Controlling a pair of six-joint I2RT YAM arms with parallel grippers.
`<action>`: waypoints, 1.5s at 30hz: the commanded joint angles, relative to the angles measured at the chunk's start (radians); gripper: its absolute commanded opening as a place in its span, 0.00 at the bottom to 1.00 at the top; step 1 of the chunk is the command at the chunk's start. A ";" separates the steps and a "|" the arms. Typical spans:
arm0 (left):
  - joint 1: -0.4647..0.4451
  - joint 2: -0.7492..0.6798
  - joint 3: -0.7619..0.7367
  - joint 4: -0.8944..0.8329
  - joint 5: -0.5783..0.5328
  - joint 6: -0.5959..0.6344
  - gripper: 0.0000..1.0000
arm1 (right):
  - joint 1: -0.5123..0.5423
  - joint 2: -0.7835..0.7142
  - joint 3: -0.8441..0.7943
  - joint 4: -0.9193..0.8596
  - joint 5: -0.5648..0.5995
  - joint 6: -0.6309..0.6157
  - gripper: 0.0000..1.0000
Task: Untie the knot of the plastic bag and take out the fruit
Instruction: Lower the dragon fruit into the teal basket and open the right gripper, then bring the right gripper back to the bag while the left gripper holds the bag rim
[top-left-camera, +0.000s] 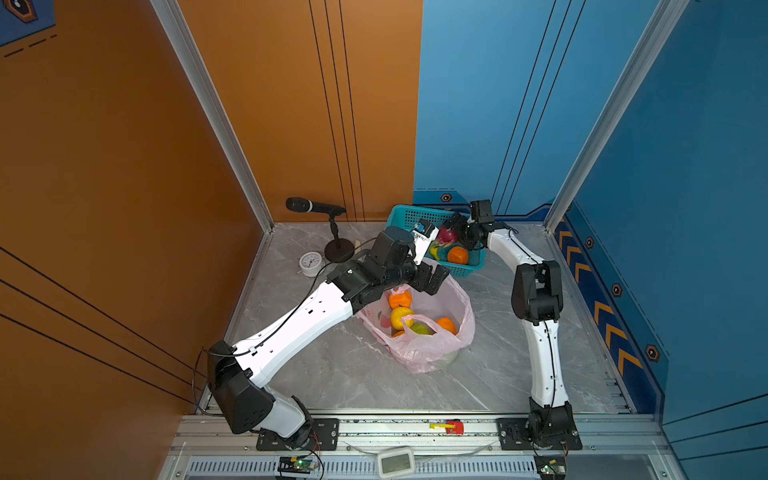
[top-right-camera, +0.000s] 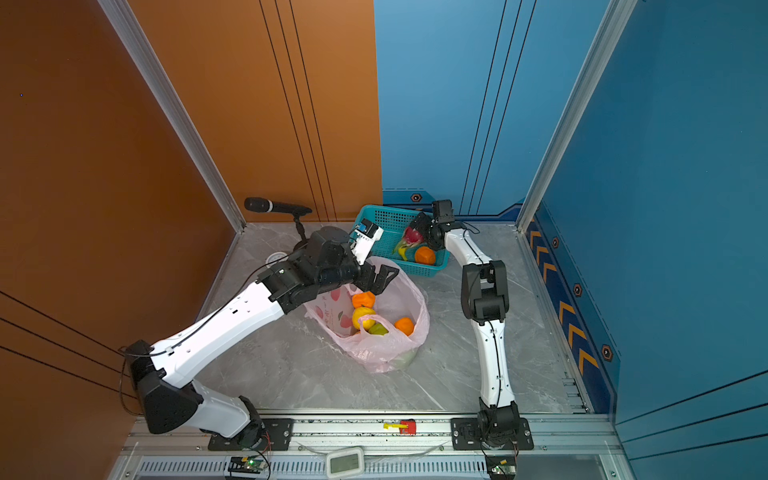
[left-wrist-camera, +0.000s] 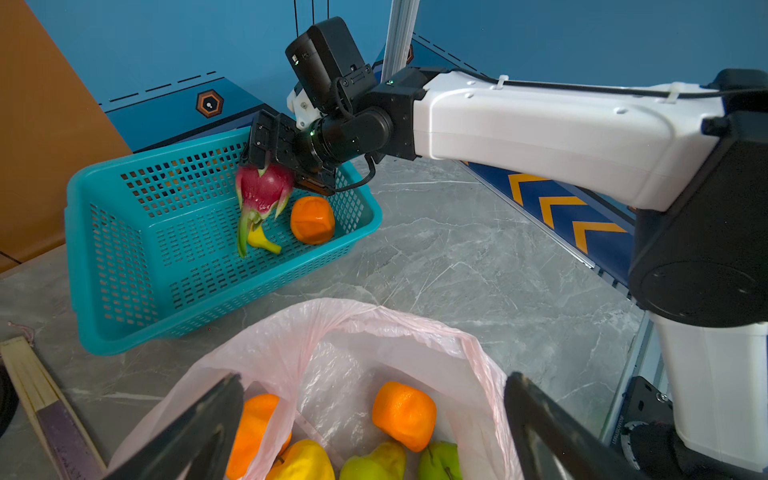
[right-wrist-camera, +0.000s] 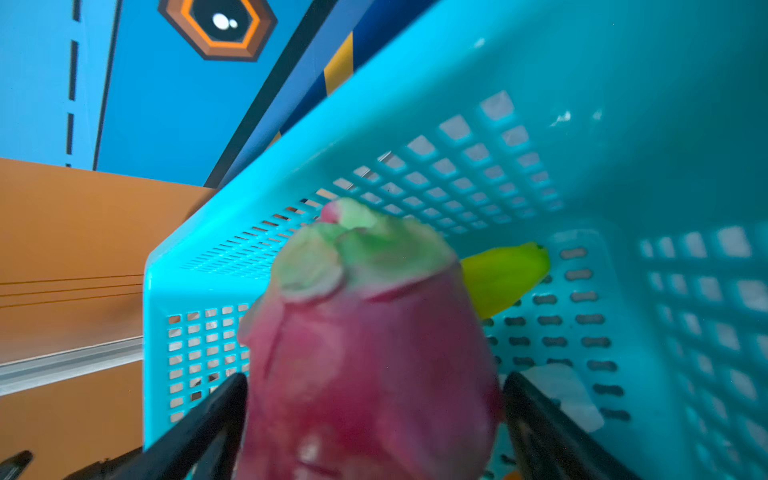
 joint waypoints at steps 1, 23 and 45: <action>-0.022 -0.028 0.006 0.003 -0.038 0.000 0.99 | -0.011 -0.088 0.022 -0.058 -0.017 -0.026 1.00; -0.085 -0.176 -0.184 -0.015 -0.004 -0.028 0.97 | -0.008 -0.876 -0.514 -0.080 0.057 -0.197 1.00; -0.177 -0.250 -0.520 0.055 -0.167 -0.118 0.70 | 0.191 -1.526 -1.037 -0.245 0.082 -0.266 1.00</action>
